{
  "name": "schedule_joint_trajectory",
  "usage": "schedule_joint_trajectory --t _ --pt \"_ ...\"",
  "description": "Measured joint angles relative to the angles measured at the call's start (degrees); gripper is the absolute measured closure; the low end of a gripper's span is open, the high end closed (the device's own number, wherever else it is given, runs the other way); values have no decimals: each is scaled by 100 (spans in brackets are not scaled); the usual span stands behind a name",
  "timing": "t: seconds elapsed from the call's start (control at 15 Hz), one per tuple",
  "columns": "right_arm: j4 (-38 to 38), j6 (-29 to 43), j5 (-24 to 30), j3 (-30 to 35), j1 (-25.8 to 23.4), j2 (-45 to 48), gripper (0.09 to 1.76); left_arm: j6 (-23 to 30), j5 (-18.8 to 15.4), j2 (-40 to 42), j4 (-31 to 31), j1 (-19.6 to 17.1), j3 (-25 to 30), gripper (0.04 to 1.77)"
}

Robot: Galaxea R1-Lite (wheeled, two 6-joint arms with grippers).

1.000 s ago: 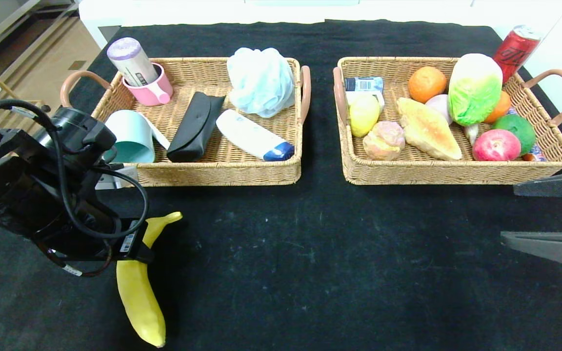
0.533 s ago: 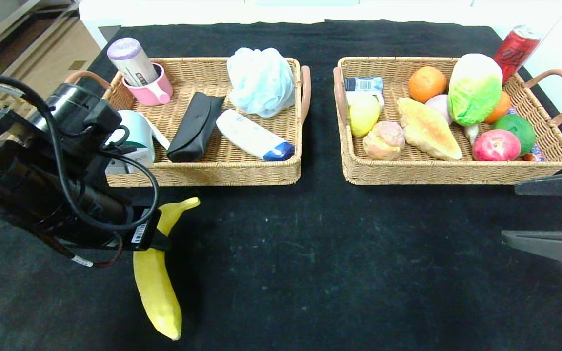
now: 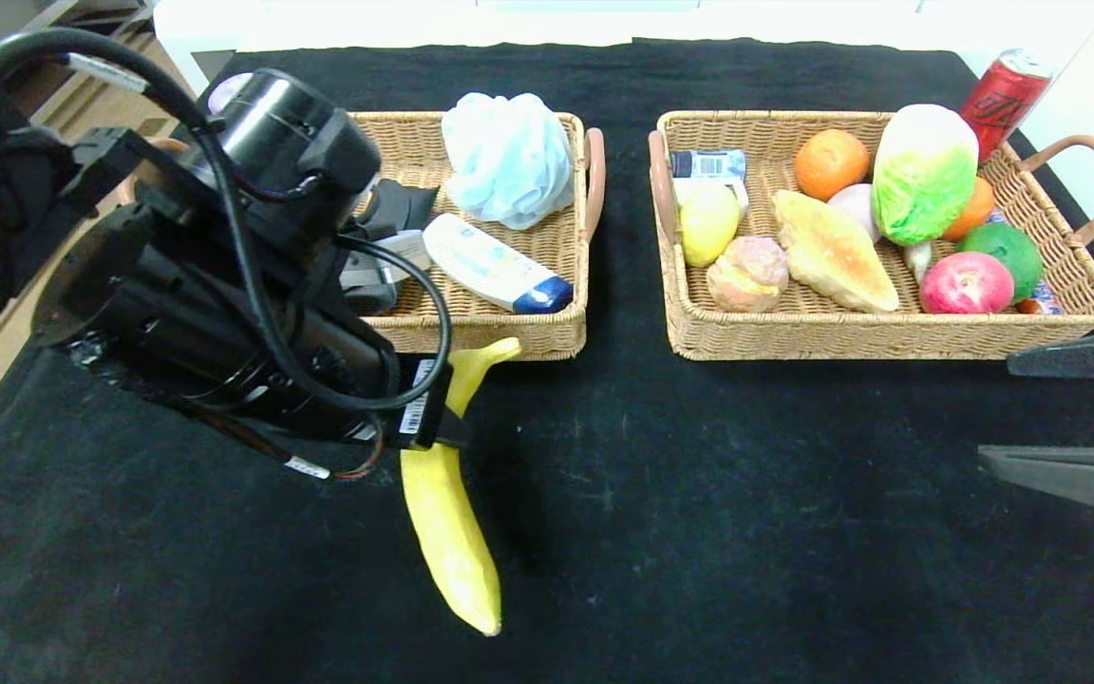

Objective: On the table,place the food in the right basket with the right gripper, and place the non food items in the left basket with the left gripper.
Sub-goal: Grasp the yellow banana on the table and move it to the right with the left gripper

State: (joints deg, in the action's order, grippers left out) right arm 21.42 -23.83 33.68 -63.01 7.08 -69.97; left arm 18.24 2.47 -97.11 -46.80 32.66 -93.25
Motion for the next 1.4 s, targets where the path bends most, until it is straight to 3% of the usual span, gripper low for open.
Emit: schedule_joint_trajectory --t 0.27,0.73,1.33,1.4 --pt "-6 0 -4 0 9 11 14 201 28 -595 6 566 -734 118" --pt "0 0 -6 0 41 13 14 243 -11 -1573 39 1124 -1607 118" --pt "0 7 -6 0 30 49 14 271 -22 -2053 397 1565 -1877 118" --pt "-1 5 -6 0 29 55 14 308 -16 -2058 400 1569 -1880 104"
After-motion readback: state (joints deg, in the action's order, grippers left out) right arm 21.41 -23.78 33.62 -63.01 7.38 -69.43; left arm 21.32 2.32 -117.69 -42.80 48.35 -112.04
